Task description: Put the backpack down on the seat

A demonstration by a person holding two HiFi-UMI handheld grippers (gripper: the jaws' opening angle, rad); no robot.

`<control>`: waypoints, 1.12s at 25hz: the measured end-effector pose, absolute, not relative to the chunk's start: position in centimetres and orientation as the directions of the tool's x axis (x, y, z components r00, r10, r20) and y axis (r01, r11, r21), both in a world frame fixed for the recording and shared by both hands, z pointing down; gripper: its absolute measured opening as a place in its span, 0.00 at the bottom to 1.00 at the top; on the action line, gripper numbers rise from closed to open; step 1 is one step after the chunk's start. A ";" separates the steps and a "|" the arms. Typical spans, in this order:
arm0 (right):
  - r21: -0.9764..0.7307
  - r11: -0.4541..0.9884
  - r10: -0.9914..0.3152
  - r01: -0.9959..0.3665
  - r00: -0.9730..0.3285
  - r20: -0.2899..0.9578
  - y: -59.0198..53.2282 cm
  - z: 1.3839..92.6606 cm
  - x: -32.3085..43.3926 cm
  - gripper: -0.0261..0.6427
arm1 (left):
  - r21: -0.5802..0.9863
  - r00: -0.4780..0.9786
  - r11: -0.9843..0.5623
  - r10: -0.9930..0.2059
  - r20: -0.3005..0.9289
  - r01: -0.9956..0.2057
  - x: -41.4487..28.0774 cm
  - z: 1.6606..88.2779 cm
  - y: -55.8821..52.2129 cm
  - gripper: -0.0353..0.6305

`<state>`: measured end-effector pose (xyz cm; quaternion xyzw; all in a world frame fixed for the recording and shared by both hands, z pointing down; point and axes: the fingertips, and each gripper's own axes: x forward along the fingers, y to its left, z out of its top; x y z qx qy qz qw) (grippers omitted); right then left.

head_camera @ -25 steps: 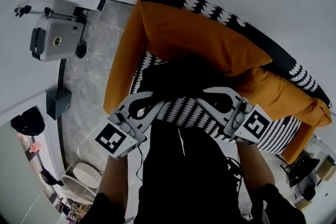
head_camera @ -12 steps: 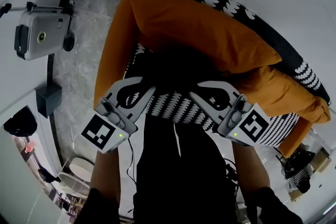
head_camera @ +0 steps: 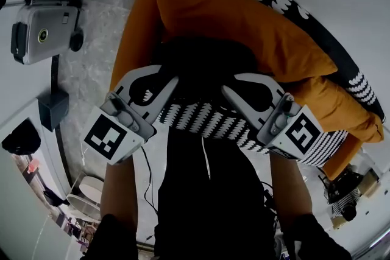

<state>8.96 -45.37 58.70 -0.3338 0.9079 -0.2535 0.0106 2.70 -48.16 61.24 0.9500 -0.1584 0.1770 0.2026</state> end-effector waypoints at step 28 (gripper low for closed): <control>-0.344 0.665 -0.603 -0.663 -0.748 0.276 -53.5 61.4 3.7 0.09 | 0.315 0.873 -0.853 -0.279 0.400 -0.417 -2.4 64.7 -57.5 0.10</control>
